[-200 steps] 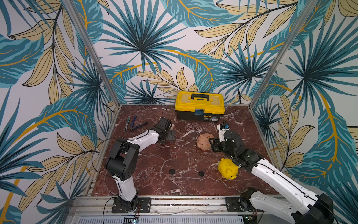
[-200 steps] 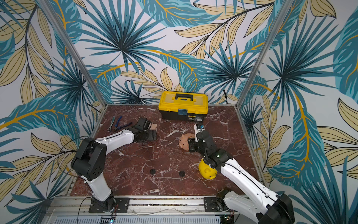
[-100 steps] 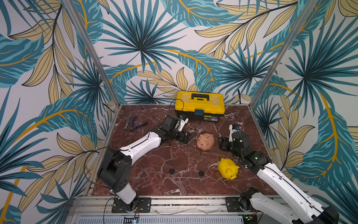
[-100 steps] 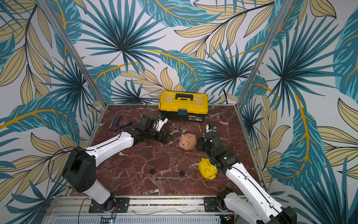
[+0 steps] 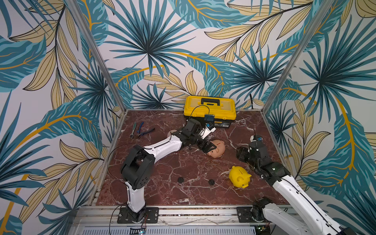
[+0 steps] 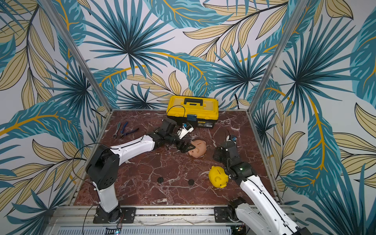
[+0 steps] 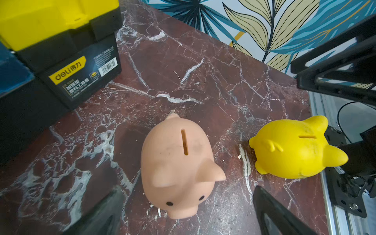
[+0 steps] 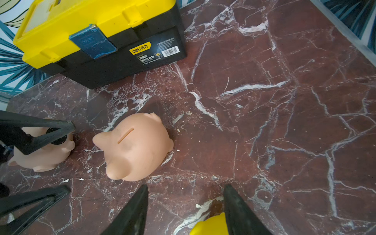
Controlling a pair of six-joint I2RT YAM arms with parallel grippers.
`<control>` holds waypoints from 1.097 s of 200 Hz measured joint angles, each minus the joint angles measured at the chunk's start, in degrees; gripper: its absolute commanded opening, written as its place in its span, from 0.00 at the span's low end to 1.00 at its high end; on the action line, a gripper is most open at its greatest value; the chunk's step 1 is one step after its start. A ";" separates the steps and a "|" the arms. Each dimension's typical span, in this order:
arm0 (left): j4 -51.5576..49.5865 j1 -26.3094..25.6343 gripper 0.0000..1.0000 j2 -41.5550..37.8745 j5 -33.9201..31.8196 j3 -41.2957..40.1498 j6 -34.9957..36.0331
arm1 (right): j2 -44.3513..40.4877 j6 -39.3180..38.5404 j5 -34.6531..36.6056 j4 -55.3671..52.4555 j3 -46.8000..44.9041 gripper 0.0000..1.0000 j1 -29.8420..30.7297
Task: Close piggy banks
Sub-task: Turn over the piggy bank at the center of the board.
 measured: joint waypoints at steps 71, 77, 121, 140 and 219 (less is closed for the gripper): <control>0.07 -2.69 0.99 4.68 -1.86 1.53 1.29 | -0.85 0.20 -0.28 -0.83 -0.07 0.61 -1.90; 0.04 -2.97 1.00 4.79 -2.29 1.53 1.33 | -0.85 0.20 -0.44 -0.83 -0.11 0.61 -1.95; 0.09 -4.35 1.00 5.57 -5.88 3.06 1.90 | -0.87 0.20 -1.14 -0.83 -0.61 0.61 -2.25; 0.15 -4.61 1.00 5.99 -7.39 3.91 1.95 | -0.87 0.20 -1.27 -0.85 -0.68 0.61 -2.38; 0.20 -5.66 1.00 7.80 -10.91 4.20 2.16 | -1.03 0.20 -1.97 -0.83 -0.79 0.62 -2.71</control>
